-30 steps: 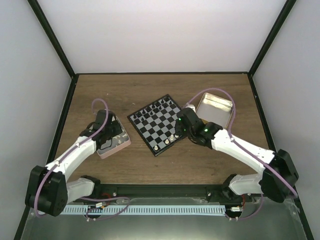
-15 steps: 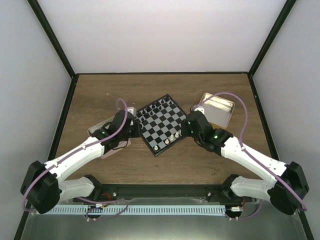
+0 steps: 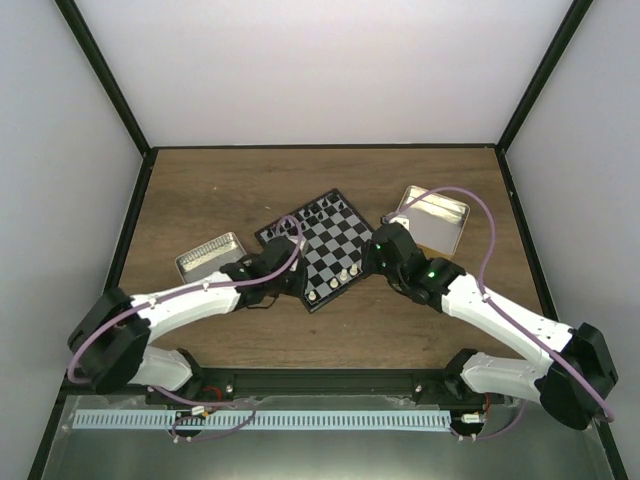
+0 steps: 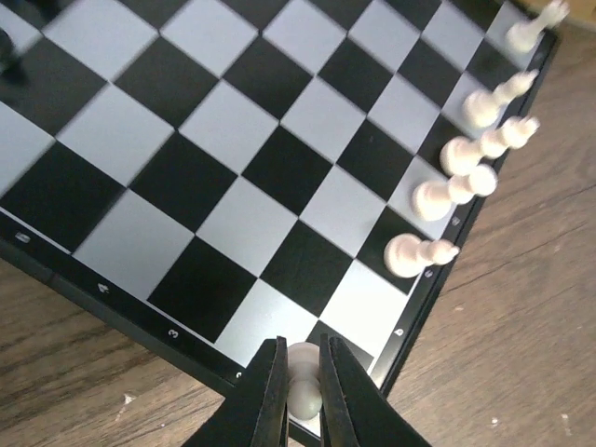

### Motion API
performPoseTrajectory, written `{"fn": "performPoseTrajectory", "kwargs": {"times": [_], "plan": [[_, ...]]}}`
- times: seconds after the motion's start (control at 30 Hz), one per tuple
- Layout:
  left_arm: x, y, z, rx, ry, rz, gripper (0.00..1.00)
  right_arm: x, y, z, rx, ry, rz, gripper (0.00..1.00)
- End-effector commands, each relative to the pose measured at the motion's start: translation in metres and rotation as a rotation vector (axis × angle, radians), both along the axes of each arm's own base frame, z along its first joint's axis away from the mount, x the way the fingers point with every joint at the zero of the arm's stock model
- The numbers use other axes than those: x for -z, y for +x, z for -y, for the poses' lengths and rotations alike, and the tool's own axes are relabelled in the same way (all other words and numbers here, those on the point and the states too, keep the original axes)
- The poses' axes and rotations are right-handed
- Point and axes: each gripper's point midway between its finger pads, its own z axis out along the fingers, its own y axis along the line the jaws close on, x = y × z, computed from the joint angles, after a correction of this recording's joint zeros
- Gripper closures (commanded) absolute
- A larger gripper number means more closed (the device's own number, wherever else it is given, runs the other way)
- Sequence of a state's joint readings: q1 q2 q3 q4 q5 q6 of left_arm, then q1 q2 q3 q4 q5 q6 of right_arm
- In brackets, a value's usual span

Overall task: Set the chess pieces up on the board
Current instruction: Place the chess piece on the chessboard.

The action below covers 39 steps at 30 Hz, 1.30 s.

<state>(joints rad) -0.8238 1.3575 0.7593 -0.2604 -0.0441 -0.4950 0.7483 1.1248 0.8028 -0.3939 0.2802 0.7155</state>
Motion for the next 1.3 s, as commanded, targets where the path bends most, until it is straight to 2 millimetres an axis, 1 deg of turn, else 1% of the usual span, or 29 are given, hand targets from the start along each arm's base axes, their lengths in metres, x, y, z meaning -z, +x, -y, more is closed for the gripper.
{"fn": "performPoseTrajectory", "kwargs": {"times": [0.0,0.07,0.17,0.33,0.6,0.73,0.87,0.97,1.1,1.27], "plan": [[0.008,0.003,0.014,0.06,0.02,0.002,0.89,-0.006,0.005,0.001,0.021,0.018,0.014,0.61],[0.017,0.003,0.014,0.061,0.041,-0.008,0.89,-0.005,0.005,0.001,0.023,0.014,0.014,0.61],[0.024,0.005,0.015,0.062,0.058,-0.02,0.89,-0.003,0.006,0.001,0.024,0.009,0.011,0.61],[0.033,0.009,0.019,0.062,0.076,-0.033,0.89,-0.003,0.007,0.002,0.026,0.004,0.011,0.62],[0.044,0.011,0.012,0.048,0.147,-0.054,0.89,-0.001,0.008,0.004,0.028,-0.002,0.01,0.61],[0.045,0.008,0.013,0.065,0.147,-0.067,0.9,-0.001,0.008,0.004,0.028,-0.001,0.01,0.62],[0.049,0.007,0.008,0.051,0.169,-0.072,0.9,-0.001,0.008,0.004,0.027,-0.002,0.008,0.61],[0.053,0.008,0.005,0.039,0.188,-0.078,0.87,-0.001,0.008,0.003,0.026,0.001,0.008,0.61],[0.052,0.008,0.007,0.042,0.182,-0.08,0.81,0.0,0.008,0.003,0.023,0.0,0.006,0.61],[0.042,0.012,0.011,0.041,0.166,-0.067,0.78,0.0,0.007,0.003,0.023,0.001,0.005,0.62]]}}
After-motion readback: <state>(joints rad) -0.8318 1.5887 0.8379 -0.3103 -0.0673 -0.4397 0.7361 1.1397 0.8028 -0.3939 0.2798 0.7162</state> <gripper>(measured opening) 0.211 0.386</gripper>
